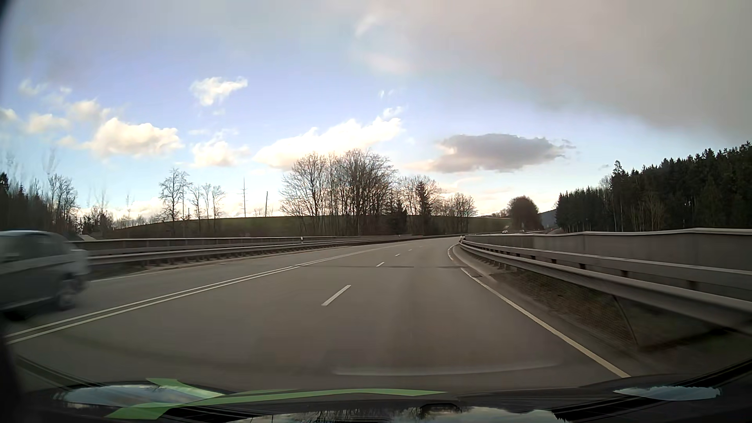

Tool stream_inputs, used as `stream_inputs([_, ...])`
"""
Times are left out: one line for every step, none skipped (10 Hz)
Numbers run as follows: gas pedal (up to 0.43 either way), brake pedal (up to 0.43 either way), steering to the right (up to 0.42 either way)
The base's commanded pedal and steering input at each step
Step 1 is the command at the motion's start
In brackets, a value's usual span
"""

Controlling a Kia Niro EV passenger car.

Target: Follow the waypoints while adhering to traffic rules and regulations

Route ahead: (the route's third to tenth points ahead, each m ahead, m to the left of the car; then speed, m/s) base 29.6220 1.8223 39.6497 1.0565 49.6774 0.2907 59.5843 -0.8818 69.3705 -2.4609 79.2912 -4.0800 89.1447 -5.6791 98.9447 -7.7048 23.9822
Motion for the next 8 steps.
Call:
stream_inputs([0.240,0.000,0.014])
stream_inputs([0.240,0.000,0.013])
stream_inputs([0.240,0.000,0.013])
stream_inputs([0.240,0.000,0.012])
stream_inputs([0.240,0.000,0.012])
stream_inputs([0.240,0.000,0.012])
stream_inputs([0.240,0.000,0.012])
stream_inputs([0.240,0.000,0.012])
